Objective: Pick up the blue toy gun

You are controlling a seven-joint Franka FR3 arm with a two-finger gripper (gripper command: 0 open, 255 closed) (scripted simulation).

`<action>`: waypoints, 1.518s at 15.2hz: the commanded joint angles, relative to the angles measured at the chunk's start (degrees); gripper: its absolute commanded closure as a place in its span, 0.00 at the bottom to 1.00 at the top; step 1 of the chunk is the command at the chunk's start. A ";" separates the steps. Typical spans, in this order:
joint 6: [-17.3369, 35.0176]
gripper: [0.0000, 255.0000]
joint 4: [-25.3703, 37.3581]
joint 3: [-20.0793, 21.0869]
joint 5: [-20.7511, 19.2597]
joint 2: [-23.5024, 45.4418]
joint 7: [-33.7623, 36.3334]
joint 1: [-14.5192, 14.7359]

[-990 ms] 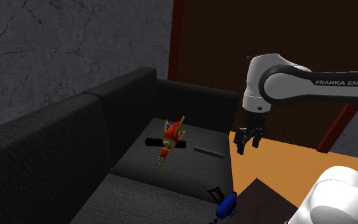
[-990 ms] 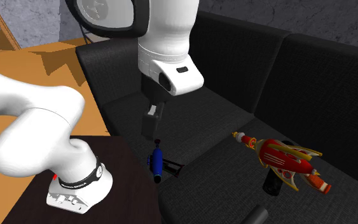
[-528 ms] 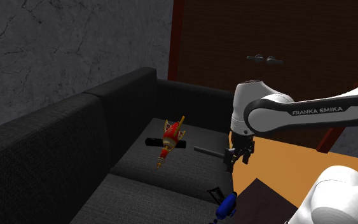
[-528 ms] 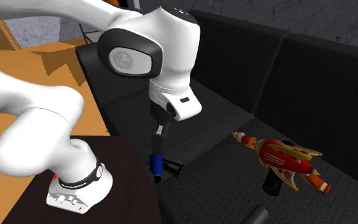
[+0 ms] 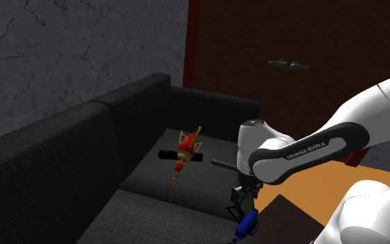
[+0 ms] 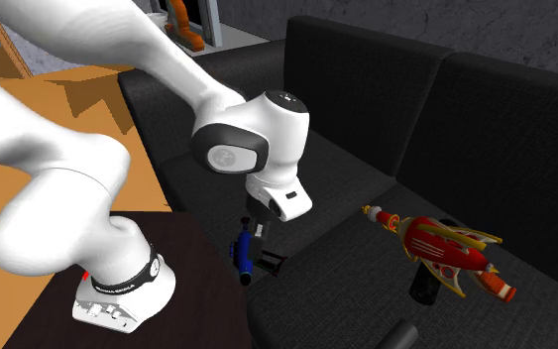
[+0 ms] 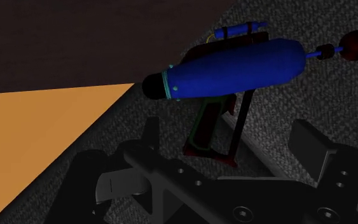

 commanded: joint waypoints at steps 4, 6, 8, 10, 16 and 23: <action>10.94 0.00 -0.62 2.36 -1.83 10.47 3.33 -0.62; 13.35 0.00 -0.74 2.56 -2.45 12.79 3.84 -0.95; 15.76 0.00 -0.78 2.75 -3.23 15.18 4.45 -1.34; 17.64 0.00 -0.76 2.87 -4.00 17.12 5.03 -1.67; 17.62 1.00 -0.64 2.86 -4.03 17.22 5.06 -1.67; 16.45 1.00 -0.78 2.80 -3.50 15.89 4.65 -1.46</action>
